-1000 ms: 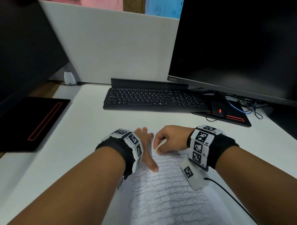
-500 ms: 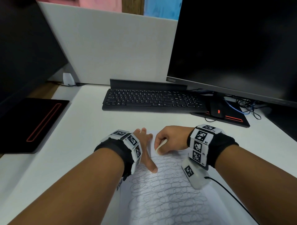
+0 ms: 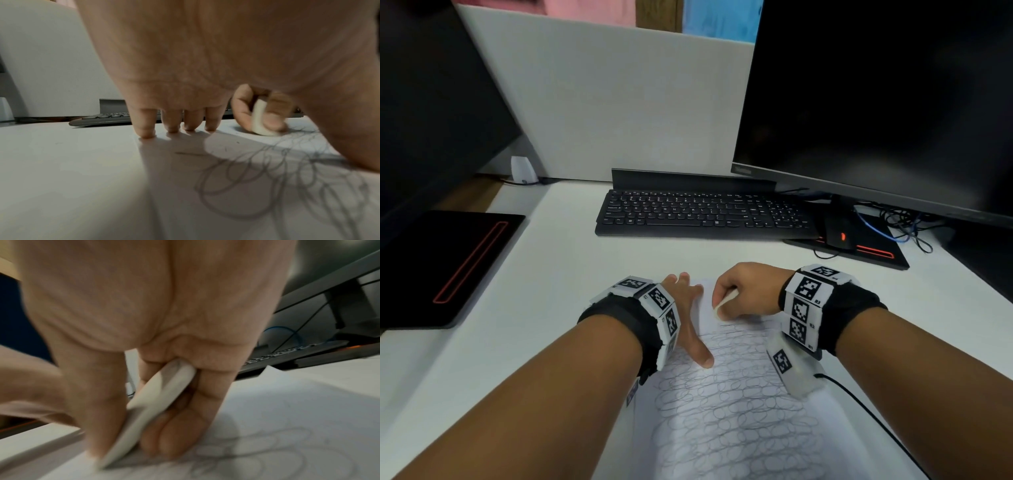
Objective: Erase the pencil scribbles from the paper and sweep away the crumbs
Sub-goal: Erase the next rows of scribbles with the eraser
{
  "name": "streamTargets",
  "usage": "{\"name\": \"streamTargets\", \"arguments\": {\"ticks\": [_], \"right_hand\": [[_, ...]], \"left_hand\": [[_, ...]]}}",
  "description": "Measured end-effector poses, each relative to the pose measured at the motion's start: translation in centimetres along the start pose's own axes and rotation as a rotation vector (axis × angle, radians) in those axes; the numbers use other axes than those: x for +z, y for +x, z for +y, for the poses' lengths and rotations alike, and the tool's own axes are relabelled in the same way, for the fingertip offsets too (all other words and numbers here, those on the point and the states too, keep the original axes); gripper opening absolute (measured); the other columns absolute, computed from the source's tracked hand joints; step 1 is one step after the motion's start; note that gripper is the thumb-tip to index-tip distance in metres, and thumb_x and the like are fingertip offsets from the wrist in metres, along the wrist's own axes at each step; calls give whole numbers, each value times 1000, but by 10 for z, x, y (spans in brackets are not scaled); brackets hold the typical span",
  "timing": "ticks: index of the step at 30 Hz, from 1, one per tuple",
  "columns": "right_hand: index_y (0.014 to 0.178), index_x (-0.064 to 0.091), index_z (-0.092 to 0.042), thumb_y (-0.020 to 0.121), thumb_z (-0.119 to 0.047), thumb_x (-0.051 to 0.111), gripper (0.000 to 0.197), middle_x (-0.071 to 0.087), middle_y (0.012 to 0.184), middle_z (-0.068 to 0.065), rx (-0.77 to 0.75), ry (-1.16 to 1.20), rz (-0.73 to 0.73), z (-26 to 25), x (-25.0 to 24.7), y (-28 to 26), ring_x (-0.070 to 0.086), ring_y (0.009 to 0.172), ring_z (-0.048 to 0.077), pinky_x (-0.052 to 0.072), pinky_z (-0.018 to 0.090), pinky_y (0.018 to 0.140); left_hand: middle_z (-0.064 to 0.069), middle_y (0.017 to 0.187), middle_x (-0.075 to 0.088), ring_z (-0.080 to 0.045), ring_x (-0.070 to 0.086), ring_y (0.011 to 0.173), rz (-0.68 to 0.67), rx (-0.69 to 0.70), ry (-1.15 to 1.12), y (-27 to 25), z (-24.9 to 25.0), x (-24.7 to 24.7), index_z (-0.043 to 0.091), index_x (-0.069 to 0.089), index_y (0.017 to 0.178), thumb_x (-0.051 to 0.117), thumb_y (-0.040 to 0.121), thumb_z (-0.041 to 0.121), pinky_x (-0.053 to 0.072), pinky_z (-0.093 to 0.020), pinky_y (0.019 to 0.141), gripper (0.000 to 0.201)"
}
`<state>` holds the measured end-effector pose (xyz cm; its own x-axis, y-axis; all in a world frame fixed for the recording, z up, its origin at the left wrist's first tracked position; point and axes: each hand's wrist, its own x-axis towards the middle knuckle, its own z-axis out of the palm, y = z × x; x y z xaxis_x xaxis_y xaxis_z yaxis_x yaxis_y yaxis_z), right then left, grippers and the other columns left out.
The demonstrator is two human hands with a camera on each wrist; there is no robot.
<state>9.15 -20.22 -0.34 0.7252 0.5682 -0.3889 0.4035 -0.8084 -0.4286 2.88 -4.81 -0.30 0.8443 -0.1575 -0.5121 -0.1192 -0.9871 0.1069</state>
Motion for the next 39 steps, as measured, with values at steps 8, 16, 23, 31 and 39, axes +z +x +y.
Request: {"name": "streamTargets", "arguments": {"ticks": [8, 16, 23, 31, 39], "right_hand": [[88, 69, -30, 84, -30, 73, 6, 72, 92, -7, -9, -2, -29, 3, 0, 1, 66, 86, 14, 52, 28, 82], [93, 70, -27, 85, -30, 72, 9, 71, 93, -8, 10, -2, -19, 6, 1, -1, 65, 88, 12, 50, 25, 81], [90, 69, -28, 84, -29, 73, 7, 71, 95, -7, 13, -6, 34, 10, 0, -2, 64, 91, 12, 50, 27, 84], [90, 70, -29, 83, -31, 73, 8, 72, 101, -5, 23, 1, 21, 11, -2, -1, 65, 94, 12, 49, 24, 82], [91, 71, -28, 83, -29, 73, 9, 72, 100, -5, 12, 1, 39, 11, 0, 0, 65, 92, 12, 50, 26, 83]], "left_hand": [[-7, 160, 14, -23, 15, 147, -4, -2, 7, 0, 1, -1, 20, 17, 155, 78, 71, 59, 28, -48, 115, 111], [-7, 160, 12, -23, 13, 148, -1, 0, -7, -1, 1, 0, 20, 13, 156, 78, 71, 58, 26, -47, 117, 113], [-7, 160, 14, -23, 15, 147, 3, 6, -2, -2, 0, 0, 20, 14, 156, 78, 71, 58, 26, -47, 116, 112], [-7, 160, 14, -22, 15, 147, 7, 3, 1, -2, 2, -1, 20, 14, 155, 78, 71, 58, 27, -46, 116, 113], [-5, 160, 11, -21, 14, 148, 10, 6, -6, -2, 1, 0, 21, 12, 156, 78, 70, 59, 27, -46, 116, 114]]}}
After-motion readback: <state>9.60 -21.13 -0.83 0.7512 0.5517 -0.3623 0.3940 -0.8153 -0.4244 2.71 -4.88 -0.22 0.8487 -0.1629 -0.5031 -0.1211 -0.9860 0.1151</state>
